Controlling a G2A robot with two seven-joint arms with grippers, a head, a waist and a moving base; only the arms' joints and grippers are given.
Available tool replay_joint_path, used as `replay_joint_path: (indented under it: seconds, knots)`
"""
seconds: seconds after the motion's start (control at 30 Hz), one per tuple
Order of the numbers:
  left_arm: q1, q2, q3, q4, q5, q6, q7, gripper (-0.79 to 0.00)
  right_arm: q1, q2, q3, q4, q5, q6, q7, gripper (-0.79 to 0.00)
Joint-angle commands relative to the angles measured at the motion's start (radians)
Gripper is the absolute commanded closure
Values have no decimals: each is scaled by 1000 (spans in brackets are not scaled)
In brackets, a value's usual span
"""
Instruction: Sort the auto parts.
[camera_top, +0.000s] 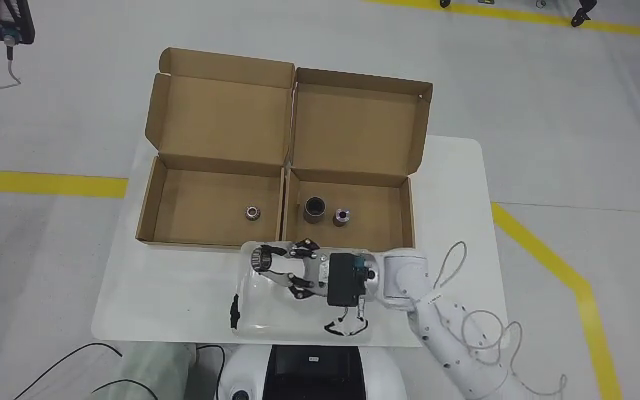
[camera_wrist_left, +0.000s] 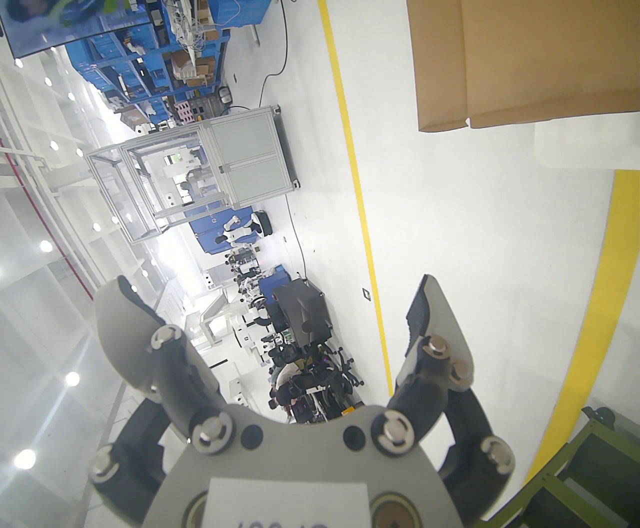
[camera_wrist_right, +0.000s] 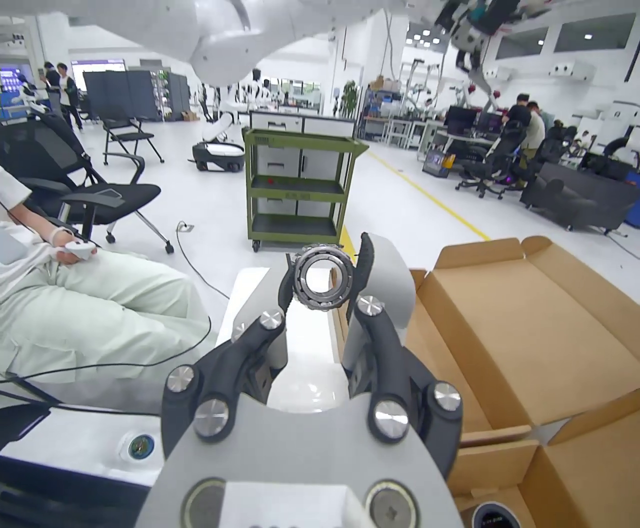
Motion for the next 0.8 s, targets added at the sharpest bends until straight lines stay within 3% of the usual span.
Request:
replay_joint_path:
  seconds: [0.0,0.37,0.77]
  knots:
    - [0,0,0,0,0,0,0,-785,17,-1,4,-6,-8,17,-30,0]
    - [0,0,0,0,0,0,0,-785,111,-6,15,-79,15,44,-102,0]
    - [0,0,0,0,0,0,0,-785,130,2,68,-206,27,93,-40,0]
